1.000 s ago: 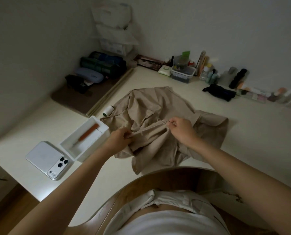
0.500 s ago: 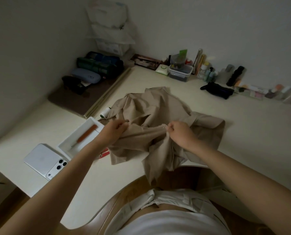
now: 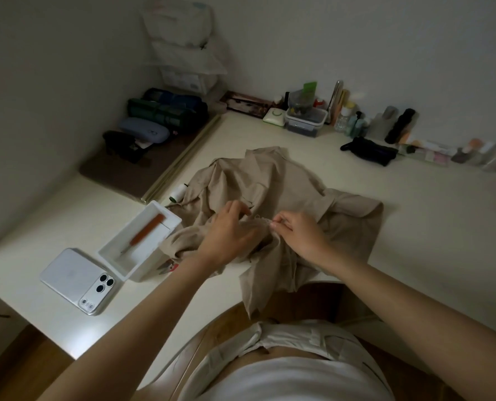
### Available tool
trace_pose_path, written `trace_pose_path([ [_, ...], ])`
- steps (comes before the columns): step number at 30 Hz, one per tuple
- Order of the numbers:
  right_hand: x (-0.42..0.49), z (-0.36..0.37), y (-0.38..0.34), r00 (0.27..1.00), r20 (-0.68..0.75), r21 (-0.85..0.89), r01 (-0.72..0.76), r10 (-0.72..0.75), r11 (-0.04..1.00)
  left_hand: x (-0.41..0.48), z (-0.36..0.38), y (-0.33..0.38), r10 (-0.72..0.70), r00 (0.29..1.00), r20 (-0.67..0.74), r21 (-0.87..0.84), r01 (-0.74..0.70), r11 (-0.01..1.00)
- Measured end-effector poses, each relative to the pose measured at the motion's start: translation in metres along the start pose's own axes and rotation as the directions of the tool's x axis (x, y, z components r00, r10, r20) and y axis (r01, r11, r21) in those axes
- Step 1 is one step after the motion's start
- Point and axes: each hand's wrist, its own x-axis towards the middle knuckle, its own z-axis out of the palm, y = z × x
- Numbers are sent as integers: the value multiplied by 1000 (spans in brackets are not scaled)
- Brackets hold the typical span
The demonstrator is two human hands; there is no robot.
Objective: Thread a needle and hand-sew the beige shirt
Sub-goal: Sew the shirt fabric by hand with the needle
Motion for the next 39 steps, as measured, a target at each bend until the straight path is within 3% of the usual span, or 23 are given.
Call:
trace_pose_path([
  [12, 0, -3, 6, 999, -47, 30, -12, 13, 999, 5, 11, -6, -11, 999, -38, -156, 5, 988],
  [18, 1, -2, 5, 999, -27, 22, -35, 35, 999, 2, 10, -13, 26, 999, -42, -136, -32, 990],
  [22, -1, -2, -3, 996, -87, 46, -24, 28, 999, 0, 7, -11, 31, 998, -63, -123, -39, 992],
  [25, -5, -1, -6, 987, -158, 83, 20, -7, 996, -2, 5, -10, 21, 996, -84, -152, -33, 988],
  [32, -6, 8, -16, 989, -98, -16, 111, -112, 994, -3, 3, -6, 26, 996, -84, -171, -40, 985],
  [39, -6, 11, -27, 979, -116, 14, 170, -167, 985, -4, -1, -12, -15, 996, -88, -180, -2, 984],
])
